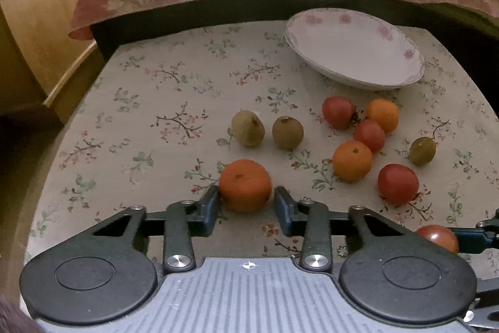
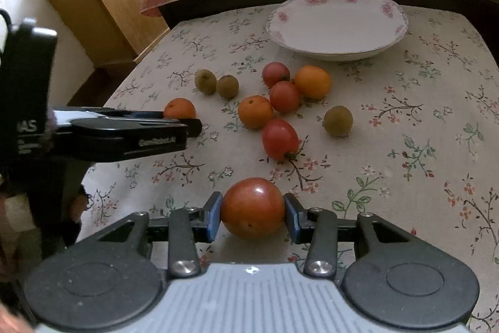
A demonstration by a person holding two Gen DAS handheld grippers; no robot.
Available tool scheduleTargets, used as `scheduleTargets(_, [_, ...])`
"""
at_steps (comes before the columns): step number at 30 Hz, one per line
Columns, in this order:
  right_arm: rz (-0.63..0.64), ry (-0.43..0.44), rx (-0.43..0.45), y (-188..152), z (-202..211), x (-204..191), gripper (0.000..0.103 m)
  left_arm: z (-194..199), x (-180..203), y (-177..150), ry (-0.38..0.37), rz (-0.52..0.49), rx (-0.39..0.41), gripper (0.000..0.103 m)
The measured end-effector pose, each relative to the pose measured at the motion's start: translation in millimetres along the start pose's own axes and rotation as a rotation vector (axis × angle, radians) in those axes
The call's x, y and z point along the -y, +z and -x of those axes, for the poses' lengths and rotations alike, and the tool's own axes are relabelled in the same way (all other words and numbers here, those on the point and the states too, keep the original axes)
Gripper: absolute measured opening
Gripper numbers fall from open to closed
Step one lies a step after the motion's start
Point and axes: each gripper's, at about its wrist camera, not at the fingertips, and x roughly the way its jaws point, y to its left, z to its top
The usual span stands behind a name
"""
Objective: Organize fruits
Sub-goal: 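Grasp the large red tomato with the right tool while the left tool grasps a tangerine, then carry the tomato and tangerine in both tools over the white plate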
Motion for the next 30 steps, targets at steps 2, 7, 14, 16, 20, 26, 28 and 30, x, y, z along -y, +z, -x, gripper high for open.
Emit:
scheduleTargets(2, [-0.001, -0.007, 0.002, 0.2, 0.0, 1.0, 0.042, -0.2, -1.9, 0.8, -0.015, 0.014, -0.002, 0.043])
scheduleTargets(7, [0.001, -0.019, 0.006, -0.2, 2.3, 2.4, 0.042, -2.0, -2.8, 2.6, -0.030, 0.017, 0.006, 0.043])
scheduleTargets(14, [0.009, -0.031, 0.012, 0.0, 4.5, 3.2, 0.042, 4.6, -1.0, -2.0, -0.061, 0.011, -0.006, 0.043])
scheduleTargets(16, [0.014, -0.036, 0.012, -1.2, 6.3, 3.3, 0.042, 11.3, 2.1, -7.8, -0.077, -0.002, -0.024, 0.043])
scheduleTargets(20, [0.010, -0.059, 0.006, -8.0, 11.3, 8.1, 0.042, 26.0, 13.8, -23.9, -0.101, -0.040, -0.059, 0.043])
scheduleTargets(26, [0.058, -0.093, 0.017, -19.2, 18.9, 9.2, 0.042, 37.5, 27.4, -40.5, -0.098, -0.095, -0.067, 0.043])
scheduleTargets(28, [0.071, -0.100, 0.021, -21.3, 19.6, 7.1, 0.042, 37.3, 26.2, -41.3, -0.100, -0.090, -0.060, 0.044])
scheduleTargets(30, [0.094, -0.107, 0.022, -22.2, 18.7, 5.1, 0.043, 36.8, 25.5, -43.8, -0.100, -0.091, -0.047, 0.045])
